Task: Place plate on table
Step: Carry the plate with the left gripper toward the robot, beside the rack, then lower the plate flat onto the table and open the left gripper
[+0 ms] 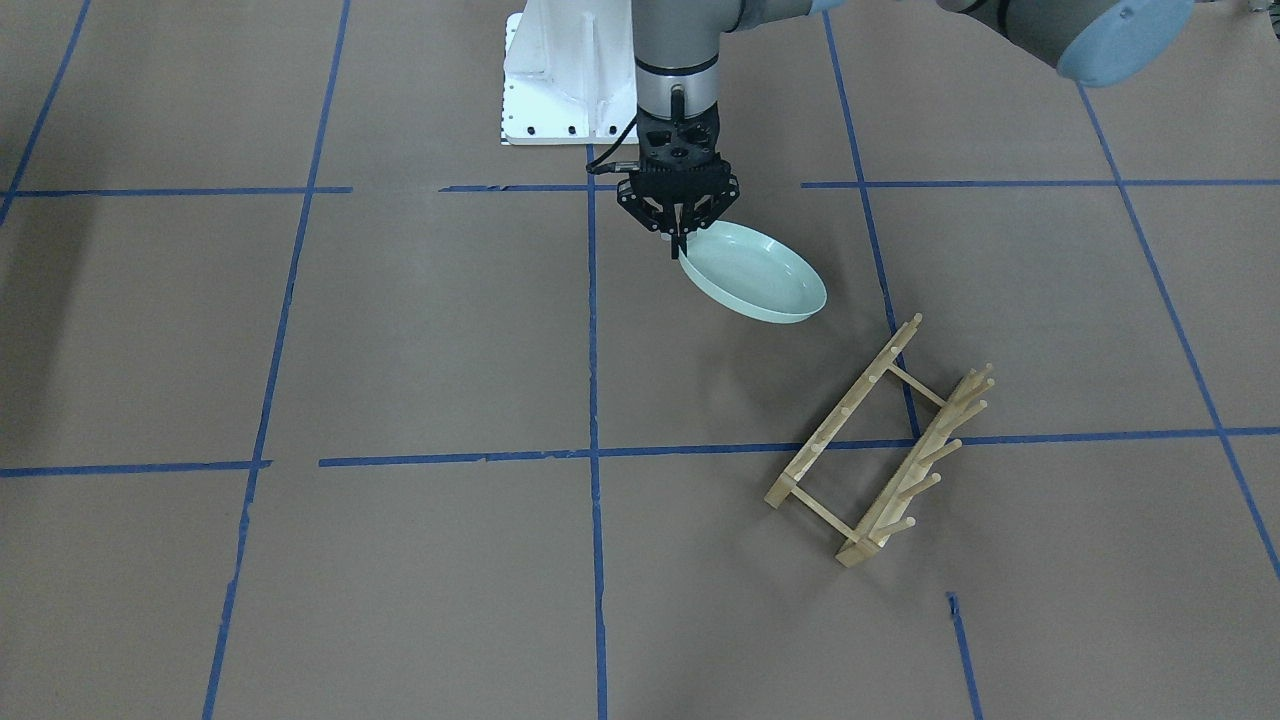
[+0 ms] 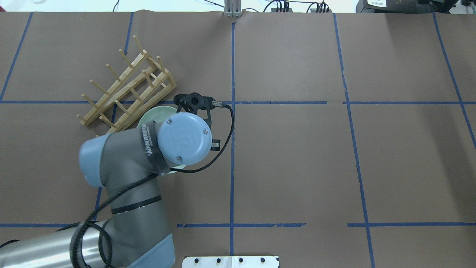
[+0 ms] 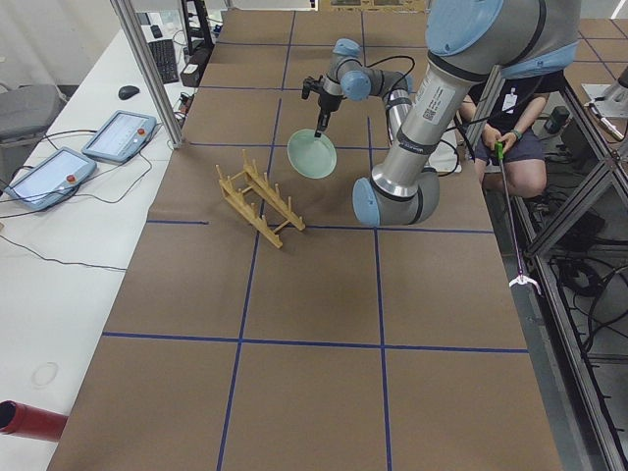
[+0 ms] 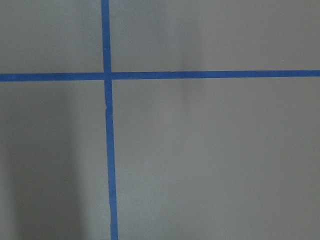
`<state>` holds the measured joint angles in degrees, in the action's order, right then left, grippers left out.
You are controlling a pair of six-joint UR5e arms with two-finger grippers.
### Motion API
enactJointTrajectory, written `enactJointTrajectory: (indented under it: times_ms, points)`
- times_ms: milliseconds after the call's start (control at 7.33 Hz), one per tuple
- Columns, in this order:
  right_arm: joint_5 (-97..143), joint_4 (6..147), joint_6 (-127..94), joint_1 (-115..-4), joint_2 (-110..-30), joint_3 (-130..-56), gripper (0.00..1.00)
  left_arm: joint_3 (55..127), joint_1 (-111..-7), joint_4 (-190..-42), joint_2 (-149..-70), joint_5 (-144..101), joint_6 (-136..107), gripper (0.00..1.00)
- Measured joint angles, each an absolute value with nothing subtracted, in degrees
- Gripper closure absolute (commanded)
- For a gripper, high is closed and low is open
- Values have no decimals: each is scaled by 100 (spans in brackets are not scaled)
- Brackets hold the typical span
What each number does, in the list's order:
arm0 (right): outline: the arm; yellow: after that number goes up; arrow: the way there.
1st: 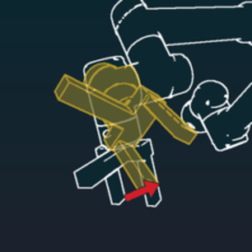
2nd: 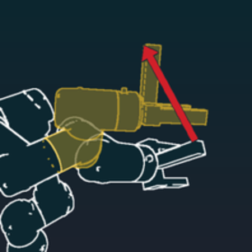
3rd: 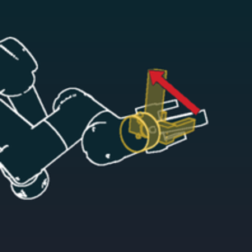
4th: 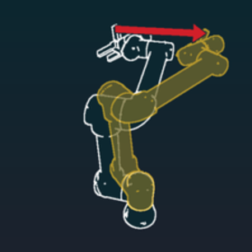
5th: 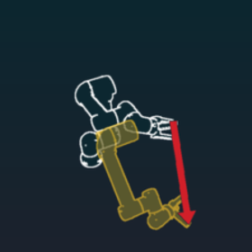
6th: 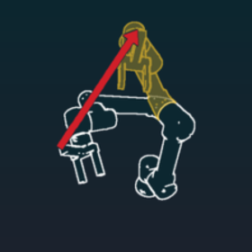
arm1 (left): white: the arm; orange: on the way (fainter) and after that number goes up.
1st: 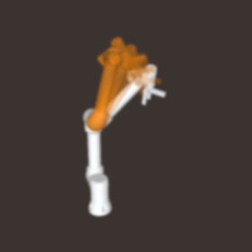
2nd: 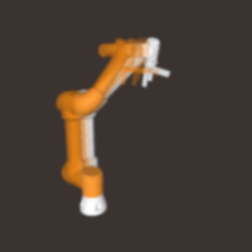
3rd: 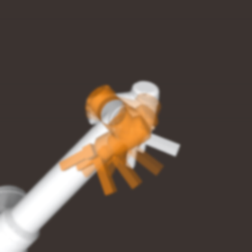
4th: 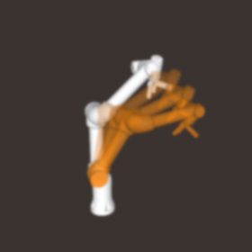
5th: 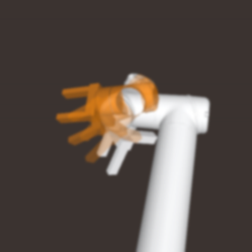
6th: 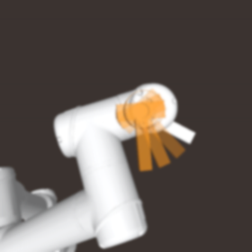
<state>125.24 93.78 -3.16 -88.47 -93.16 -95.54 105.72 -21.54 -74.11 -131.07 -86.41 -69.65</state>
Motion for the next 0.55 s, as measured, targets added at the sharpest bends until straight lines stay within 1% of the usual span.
enactJointTrajectory:
  times_ms: [273, 409, 545]
  points:
    - [12524, 9378, -316, -8850, -9316, -9554, 0, 9988, -1898, -7638, -13074, -8296, -6421, 100]
    - [12524, 9378, -316, -8849, -9316, -9554, 0, 9788, -1861, -7722, -13067, -8137, -5944, 1]
    - [12524, 9378, -316, -8846, -9317, -9554, 0, 9663, -1846, -7807, -13063, -8056, -5653, 0]
